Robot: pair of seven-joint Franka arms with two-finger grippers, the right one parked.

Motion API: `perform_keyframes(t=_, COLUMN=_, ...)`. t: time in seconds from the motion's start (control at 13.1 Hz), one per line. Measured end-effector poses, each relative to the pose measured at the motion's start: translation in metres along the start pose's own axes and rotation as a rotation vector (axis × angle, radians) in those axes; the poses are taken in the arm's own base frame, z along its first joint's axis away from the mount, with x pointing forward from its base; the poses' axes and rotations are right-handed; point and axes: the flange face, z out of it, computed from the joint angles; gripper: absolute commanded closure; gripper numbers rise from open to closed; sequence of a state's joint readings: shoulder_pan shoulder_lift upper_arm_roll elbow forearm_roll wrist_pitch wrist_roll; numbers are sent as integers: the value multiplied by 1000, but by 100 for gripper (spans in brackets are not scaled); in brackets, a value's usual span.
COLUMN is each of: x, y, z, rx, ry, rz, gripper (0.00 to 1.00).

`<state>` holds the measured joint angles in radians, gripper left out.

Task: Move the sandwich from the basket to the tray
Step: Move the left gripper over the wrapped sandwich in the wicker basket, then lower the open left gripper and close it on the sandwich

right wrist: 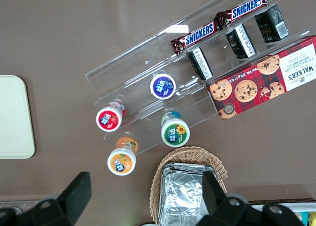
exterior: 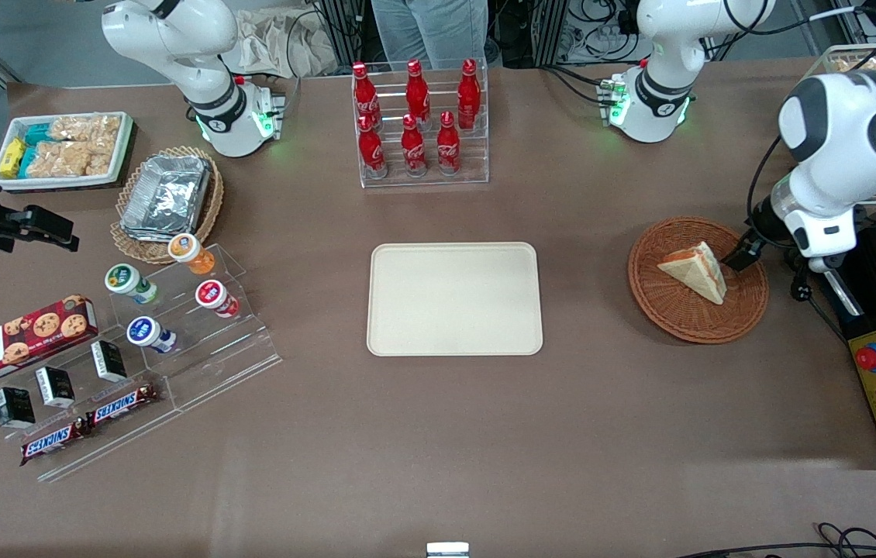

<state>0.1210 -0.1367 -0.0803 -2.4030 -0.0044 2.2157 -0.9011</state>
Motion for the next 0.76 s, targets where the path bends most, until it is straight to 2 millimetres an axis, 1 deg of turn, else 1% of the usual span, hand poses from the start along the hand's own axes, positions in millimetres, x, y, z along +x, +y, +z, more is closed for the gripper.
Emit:
perform_keyframes(t=0.15, x=-4, y=-5, z=28, rx=2, ry=-12, rz=-12, gripper=0)
perform_keyframes(t=0.3, x=-4, y=-4, z=44, rx=1, ry=-26, rz=-36, gripper=0)
perform_keyframes(t=0.76, x=-3, y=-2, z=65, rx=-8, ry=-25, rz=-59, gripper=0)
